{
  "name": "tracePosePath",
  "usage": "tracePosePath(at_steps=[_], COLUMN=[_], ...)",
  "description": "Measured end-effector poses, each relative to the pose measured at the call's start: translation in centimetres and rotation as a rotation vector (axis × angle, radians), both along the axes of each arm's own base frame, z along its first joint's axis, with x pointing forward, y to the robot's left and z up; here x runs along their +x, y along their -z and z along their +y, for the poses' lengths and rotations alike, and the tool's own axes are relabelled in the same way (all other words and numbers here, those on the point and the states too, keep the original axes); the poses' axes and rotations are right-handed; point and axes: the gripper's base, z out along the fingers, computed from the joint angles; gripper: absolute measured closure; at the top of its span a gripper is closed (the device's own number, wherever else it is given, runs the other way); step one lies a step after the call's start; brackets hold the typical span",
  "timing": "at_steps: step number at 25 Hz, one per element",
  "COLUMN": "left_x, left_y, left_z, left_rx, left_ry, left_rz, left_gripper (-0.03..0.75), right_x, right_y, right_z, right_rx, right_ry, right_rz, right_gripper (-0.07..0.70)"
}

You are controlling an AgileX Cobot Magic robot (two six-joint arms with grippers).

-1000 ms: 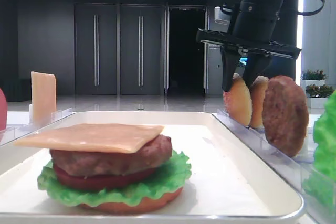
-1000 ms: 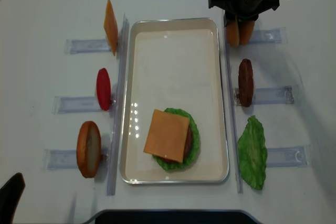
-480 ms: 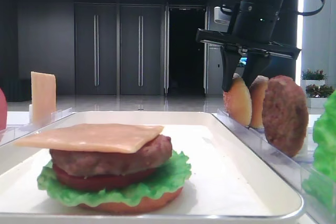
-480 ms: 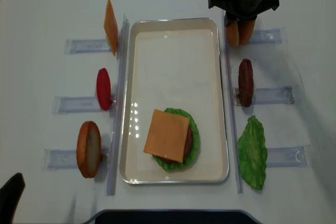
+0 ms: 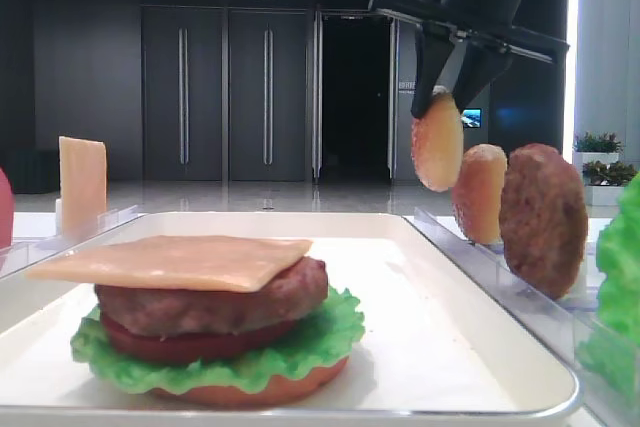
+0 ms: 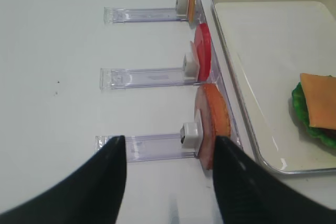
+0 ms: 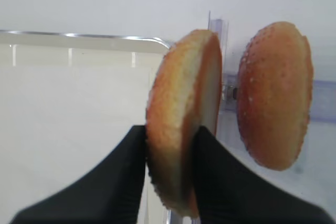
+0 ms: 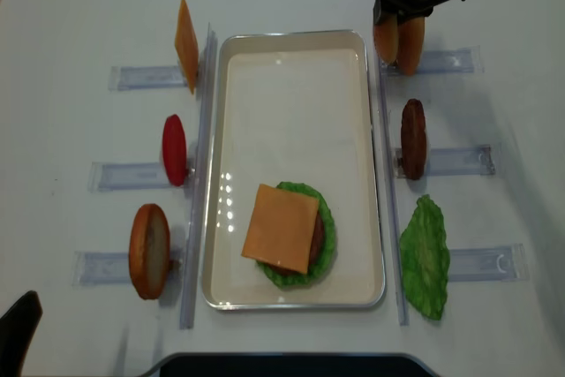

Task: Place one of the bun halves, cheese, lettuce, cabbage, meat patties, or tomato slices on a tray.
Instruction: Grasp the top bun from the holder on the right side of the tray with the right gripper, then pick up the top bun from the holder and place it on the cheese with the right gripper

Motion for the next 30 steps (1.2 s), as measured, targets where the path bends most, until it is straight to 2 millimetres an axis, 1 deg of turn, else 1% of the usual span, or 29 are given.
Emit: tracePosePath(at_steps=[7, 11, 15, 18, 21, 27, 30], left_x=[0.0, 0.0, 0.0, 0.0, 0.0, 0.0, 0.0], left_y=[0.0, 0.0, 0.0, 0.0, 0.0, 0.0, 0.0], left_z=[0.0, 0.0, 0.0, 0.0, 0.0, 0.0, 0.0], left_rx=[0.0, 0.0, 0.0, 0.0, 0.0, 0.0, 0.0], left_ry=[0.0, 0.0, 0.0, 0.0, 0.0, 0.0, 0.0], left_rz=[0.0, 0.0, 0.0, 0.0, 0.0, 0.0, 0.0], left_gripper=[0.307, 0.307, 0.307, 0.307, 0.307, 0.307, 0.307], right_x=[-1.9, -3.6, -5.4, -7.1, -9.1, -13.7, -15.8], right_y=[-3.0, -4.3, -5.4, -5.9, -5.8, -4.2, -3.5], right_z=[0.3, 1.0, 1.9, 2.0, 1.7, 1.3, 1.6], right_rx=[0.091, 0.143, 0.189, 0.231, 0.292, 0.445, 0.499], right_ry=[-0.051, -0.123, -0.182, -0.195, -0.193, -0.208, -0.246], right_rz=[0.029, 0.085, 0.096, 0.093, 0.07, 0.045, 0.059], right_gripper=[0.402, 0.402, 0.403, 0.403, 0.403, 0.41, 0.41])
